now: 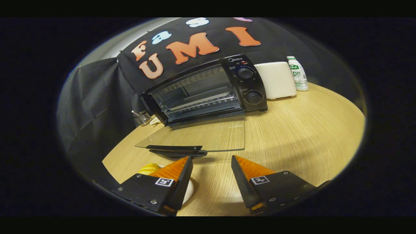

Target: Open the toaster oven, put the food inside, and close the toaster oven door.

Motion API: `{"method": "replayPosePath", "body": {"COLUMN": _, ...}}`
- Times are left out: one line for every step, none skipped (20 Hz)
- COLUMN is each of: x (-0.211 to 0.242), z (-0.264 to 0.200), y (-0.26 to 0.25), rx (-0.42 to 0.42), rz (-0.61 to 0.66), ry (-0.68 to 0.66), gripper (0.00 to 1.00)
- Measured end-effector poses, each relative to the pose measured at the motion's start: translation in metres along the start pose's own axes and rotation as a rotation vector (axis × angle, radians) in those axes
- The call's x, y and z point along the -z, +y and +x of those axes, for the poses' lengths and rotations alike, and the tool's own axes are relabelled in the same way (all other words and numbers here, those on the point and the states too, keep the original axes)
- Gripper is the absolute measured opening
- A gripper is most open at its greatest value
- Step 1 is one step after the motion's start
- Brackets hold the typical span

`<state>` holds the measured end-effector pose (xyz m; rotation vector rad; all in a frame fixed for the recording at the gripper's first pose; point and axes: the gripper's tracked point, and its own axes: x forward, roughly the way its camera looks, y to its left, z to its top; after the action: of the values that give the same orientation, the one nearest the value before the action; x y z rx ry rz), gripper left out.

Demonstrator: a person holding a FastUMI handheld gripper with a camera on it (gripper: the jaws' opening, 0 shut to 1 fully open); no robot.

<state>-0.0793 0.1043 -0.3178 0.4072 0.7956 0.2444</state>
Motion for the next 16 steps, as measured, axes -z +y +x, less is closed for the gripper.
{"method": "replayPosePath", "body": {"x": 0.000, "z": 0.000, "y": 0.005, "rx": -0.016, "rz": -0.004, "ry": 0.001, "gripper": 0.71}}
{"method": "replayPosePath", "body": {"x": 0.001, "z": -0.001, "y": 0.006, "rx": -0.017, "rz": -0.012, "ry": 0.001, "gripper": 0.71}}
{"method": "replayPosePath", "body": {"x": 0.001, "z": -0.001, "y": 0.006, "rx": -0.016, "rz": -0.018, "ry": 0.005, "gripper": 0.71}}
{"method": "replayPosePath", "body": {"x": 0.001, "z": -0.003, "y": 0.008, "rx": -0.022, "rz": -0.016, "ry": 0.001, "gripper": 0.71}}
{"method": "replayPosePath", "body": {"x": -0.002, "z": -0.007, "y": 0.014, "rx": -0.041, "rz": -0.014, "ry": -0.011, "gripper": 0.71}}
{"method": "replayPosePath", "body": {"x": -0.005, "z": -0.010, "y": 0.019, "rx": -0.049, "rz": -0.016, "ry": -0.024, "gripper": 0.71}}
{"method": "replayPosePath", "body": {"x": -0.008, "z": -0.013, "y": 0.020, "rx": -0.055, "rz": -0.025, "ry": -0.035, "gripper": 0.71}}
{"method": "replayPosePath", "body": {"x": -0.011, "z": -0.019, "y": 0.022, "rx": -0.057, "rz": -0.034, "ry": -0.051, "gripper": 0.71}}
{"method": "replayPosePath", "body": {"x": -0.016, "z": -0.023, "y": 0.024, "rx": -0.062, "rz": -0.042, "ry": -0.071, "gripper": 0.71}}
{"method": "replayPosePath", "body": {"x": -0.017, "z": -0.026, "y": 0.024, "rx": -0.054, "rz": -0.046, "ry": -0.076, "gripper": 0.71}}
{"method": "replayPosePath", "body": {"x": -0.020, "z": -0.031, "y": 0.024, "rx": -0.054, "rz": -0.056, "ry": -0.091, "gripper": 0.71}}
{"method": "replayPosePath", "body": {"x": -0.025, "z": -0.036, "y": 0.026, "rx": -0.041, "rz": -0.076, "ry": -0.112, "gripper": 0.71}}
{"method": "replayPosePath", "body": {"x": -0.030, "z": -0.039, "y": 0.025, "rx": -0.024, "rz": -0.105, "ry": -0.137, "gripper": 0.71}}
{"method": "replayPosePath", "body": {"x": -0.034, "z": -0.043, "y": 0.026, "rx": -0.008, "rz": -0.134, "ry": -0.161, "gripper": 0.71}}
{"method": "replayPosePath", "body": {"x": -0.040, "z": -0.047, "y": 0.028, "rx": 0.005, "rz": -0.162, "ry": -0.186, "gripper": 0.76}}
{"method": "replayPosePath", "body": {"x": -0.046, "z": -0.052, "y": 0.033, "rx": 0.014, "rz": -0.196, "ry": -0.220, "gripper": 0.78}}
